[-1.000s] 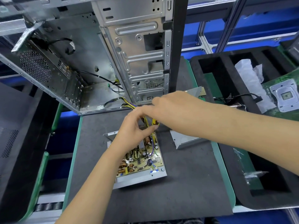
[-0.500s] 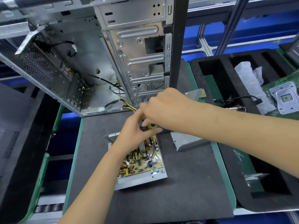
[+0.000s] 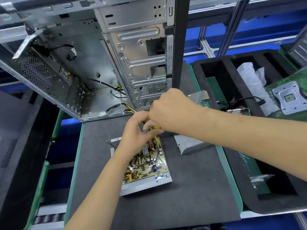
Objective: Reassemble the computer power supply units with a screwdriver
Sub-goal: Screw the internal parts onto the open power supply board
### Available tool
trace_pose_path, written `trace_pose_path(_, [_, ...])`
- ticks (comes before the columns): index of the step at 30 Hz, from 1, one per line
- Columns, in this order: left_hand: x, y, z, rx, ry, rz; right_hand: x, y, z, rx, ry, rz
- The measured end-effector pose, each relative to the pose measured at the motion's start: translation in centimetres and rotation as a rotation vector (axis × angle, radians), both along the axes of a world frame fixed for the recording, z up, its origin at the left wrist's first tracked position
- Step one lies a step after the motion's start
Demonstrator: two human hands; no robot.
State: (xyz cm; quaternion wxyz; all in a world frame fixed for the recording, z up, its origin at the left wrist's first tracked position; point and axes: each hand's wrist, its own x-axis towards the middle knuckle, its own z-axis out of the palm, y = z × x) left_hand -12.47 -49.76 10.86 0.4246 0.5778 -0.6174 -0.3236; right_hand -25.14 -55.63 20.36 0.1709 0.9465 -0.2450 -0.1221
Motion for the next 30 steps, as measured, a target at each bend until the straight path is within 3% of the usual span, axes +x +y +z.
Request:
trace_pose_path(3, [0.6,0.2,0.4,-0.03,-0.055,-0.047,-1.2,-0.2,0.1,0.163,-0.037,-0.028])
trace_pose_path(11, [-0.4,0.5,0.2,0.002,-0.081,0.009,-0.2,0.5,0.2,0.079,-0.1,0.041])
trace_pose_path(16, [0.7,0.5,0.3,-0.009,-0.084,-0.067,-1.5,-0.4,0.3,0.268,-0.081,0.092])
trace_pose_path(22, [-0.2,0.5,0.9,0.051,0.0,-0.043,-0.7,-0.3,0.9,0.032,-0.073,0.096])
trace_pose_path(30, [0.4,0.3,0.9,0.066,-0.007,-0.055,-1.2,-0.4,1.1,0.223,-0.073,0.099])
